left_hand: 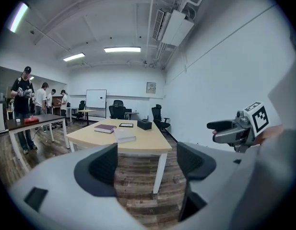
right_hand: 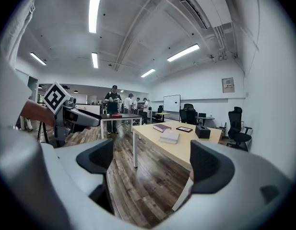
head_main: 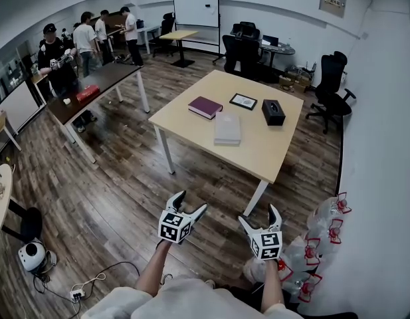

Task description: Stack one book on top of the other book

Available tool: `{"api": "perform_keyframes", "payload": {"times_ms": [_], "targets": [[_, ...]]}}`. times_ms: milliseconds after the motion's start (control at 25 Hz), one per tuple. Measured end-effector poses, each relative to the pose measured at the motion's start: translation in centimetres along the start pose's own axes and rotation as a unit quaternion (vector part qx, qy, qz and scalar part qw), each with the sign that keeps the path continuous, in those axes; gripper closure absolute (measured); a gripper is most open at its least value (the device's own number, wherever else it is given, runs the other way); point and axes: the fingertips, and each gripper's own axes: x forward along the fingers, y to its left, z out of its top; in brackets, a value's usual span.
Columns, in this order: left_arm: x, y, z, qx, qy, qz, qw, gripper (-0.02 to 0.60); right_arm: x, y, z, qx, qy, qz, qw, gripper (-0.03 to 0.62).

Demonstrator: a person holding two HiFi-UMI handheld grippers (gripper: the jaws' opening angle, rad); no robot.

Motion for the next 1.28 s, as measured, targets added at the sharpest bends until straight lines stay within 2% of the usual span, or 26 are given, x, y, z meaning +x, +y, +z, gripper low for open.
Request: {"api": "perform_keyframes", "payload": {"times_ms": [320, 760, 1000, 1280], "targets": [[1.1, 0.6, -0.5, -0.004, 0.007, 0.01, 0.9999, 0.201, 1.2, -1.0, -0.3, 0.008, 0.003, 0.004, 1.0, 0.1], [6.3, 2.8, -0.5, -0.002, 0.014, -0.005, 0.9999, 0.201, 5.5, -3.0, -0.7, 0.015, 0.011, -0.002, 1.0, 0.106], [9.9, 6.1, 0.6, 0.001, 0.014, -0.011, 0.9998, 0.202, 10.3, -4.0, 0.5, 0.011, 0.011, -0.005, 1.0, 0.109], [14.7, 11.2, 3.5, -0.004, 0.006, -0.019, 0.9998, 0.202, 17.0, -5.5, 3.3, 0.006, 0.01, -0.009, 1.0, 0.109]]}}
